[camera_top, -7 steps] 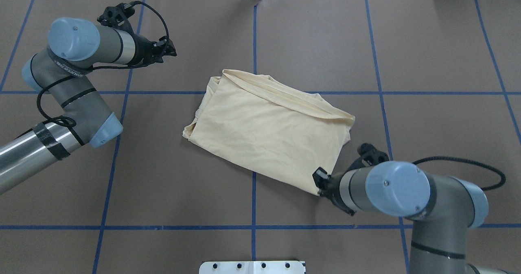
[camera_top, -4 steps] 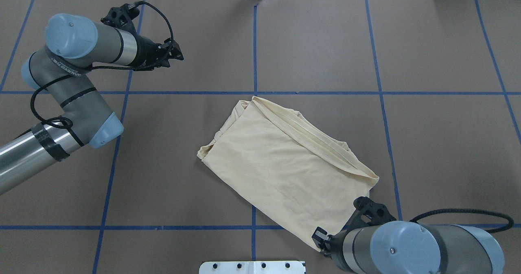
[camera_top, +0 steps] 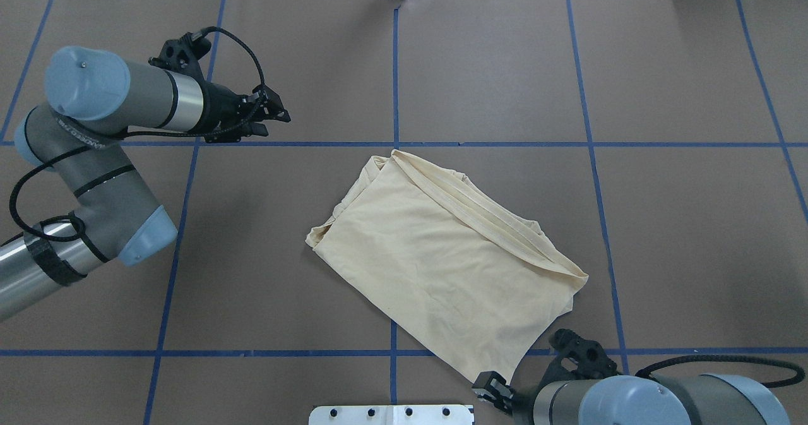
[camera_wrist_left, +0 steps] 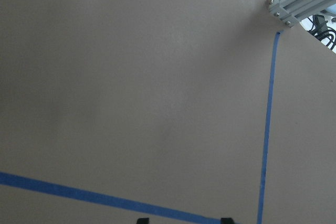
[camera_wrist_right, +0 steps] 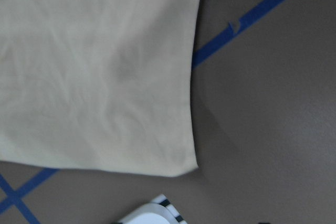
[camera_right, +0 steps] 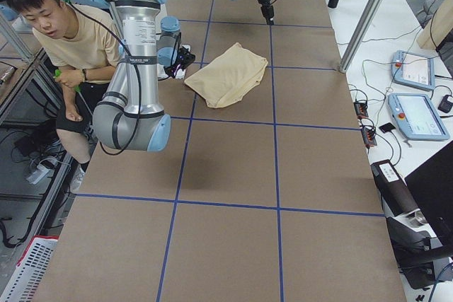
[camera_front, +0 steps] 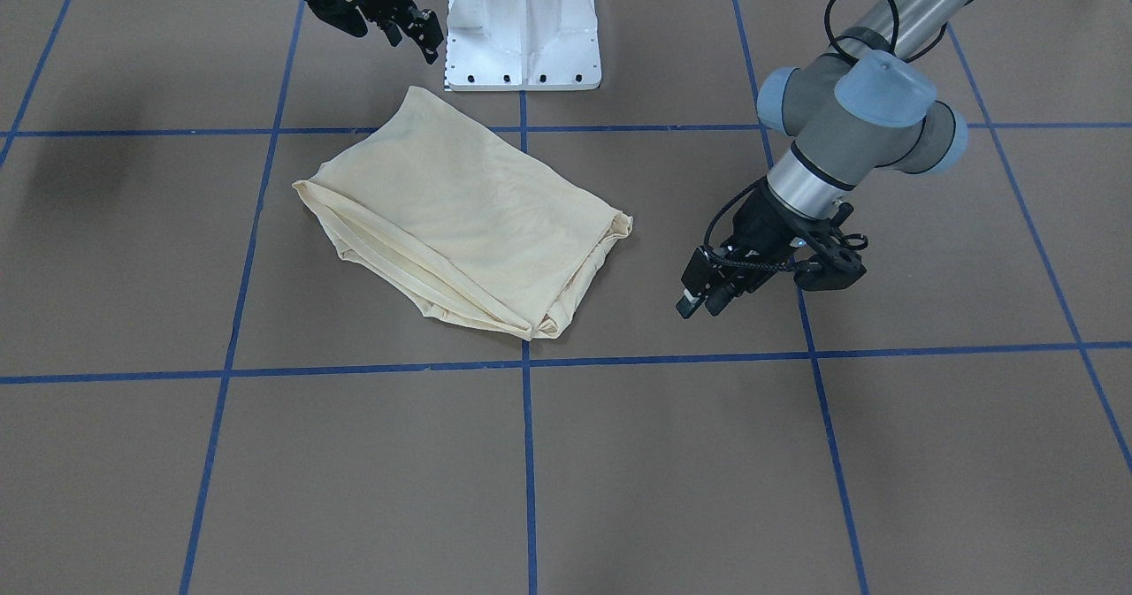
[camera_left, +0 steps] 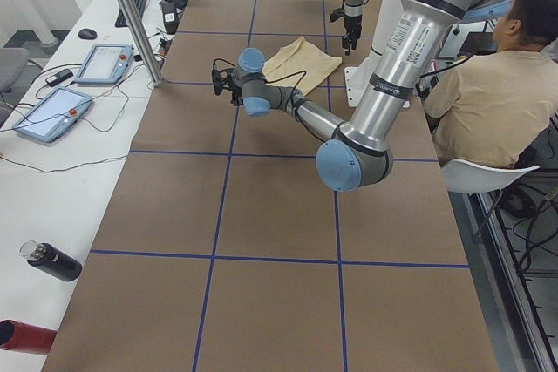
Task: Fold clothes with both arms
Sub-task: 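Grasp the shirt's side edge with the left gripper while the right gripper holds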
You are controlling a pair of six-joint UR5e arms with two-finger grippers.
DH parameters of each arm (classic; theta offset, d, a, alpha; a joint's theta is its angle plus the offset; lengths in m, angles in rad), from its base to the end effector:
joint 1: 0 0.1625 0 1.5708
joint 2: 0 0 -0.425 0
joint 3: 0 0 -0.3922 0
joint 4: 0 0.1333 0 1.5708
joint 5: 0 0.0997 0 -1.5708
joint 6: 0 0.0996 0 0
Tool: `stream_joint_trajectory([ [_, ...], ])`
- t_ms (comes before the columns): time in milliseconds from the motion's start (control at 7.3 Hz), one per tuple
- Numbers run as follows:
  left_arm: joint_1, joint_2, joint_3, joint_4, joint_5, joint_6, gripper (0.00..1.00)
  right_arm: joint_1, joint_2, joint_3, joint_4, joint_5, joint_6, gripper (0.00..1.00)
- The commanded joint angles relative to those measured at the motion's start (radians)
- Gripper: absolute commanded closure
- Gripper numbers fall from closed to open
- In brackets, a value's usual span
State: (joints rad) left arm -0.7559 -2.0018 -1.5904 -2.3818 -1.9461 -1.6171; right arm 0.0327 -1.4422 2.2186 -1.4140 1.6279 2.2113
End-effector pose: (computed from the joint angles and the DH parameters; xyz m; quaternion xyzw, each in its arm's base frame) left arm 0.4060 -0.5158 0.3110 0.0600 0.5957 -0.2085 0.7734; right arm -0.4691 -0.1430 0.2883 -0.1589 -0.4214 0.2827 0.8469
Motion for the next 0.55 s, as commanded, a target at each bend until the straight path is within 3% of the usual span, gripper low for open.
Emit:
stream_joint_trajectory([
  [0,0.137,0.018,-0.087,0.106,0.094,-0.099,0.39,0.132,0.034,-0.005,0.003,0.0,-0.013,0.0],
  [137,0.229,0.018,-0.158,0.259,0.175,-0.113,0.37,0.216,0.099,-0.022,0.003,0.003,-0.015,0.0],
  [411,0.329,0.034,-0.168,0.283,0.251,-0.168,0.37,0.317,0.144,-0.084,0.001,0.013,-0.042,0.0],
])
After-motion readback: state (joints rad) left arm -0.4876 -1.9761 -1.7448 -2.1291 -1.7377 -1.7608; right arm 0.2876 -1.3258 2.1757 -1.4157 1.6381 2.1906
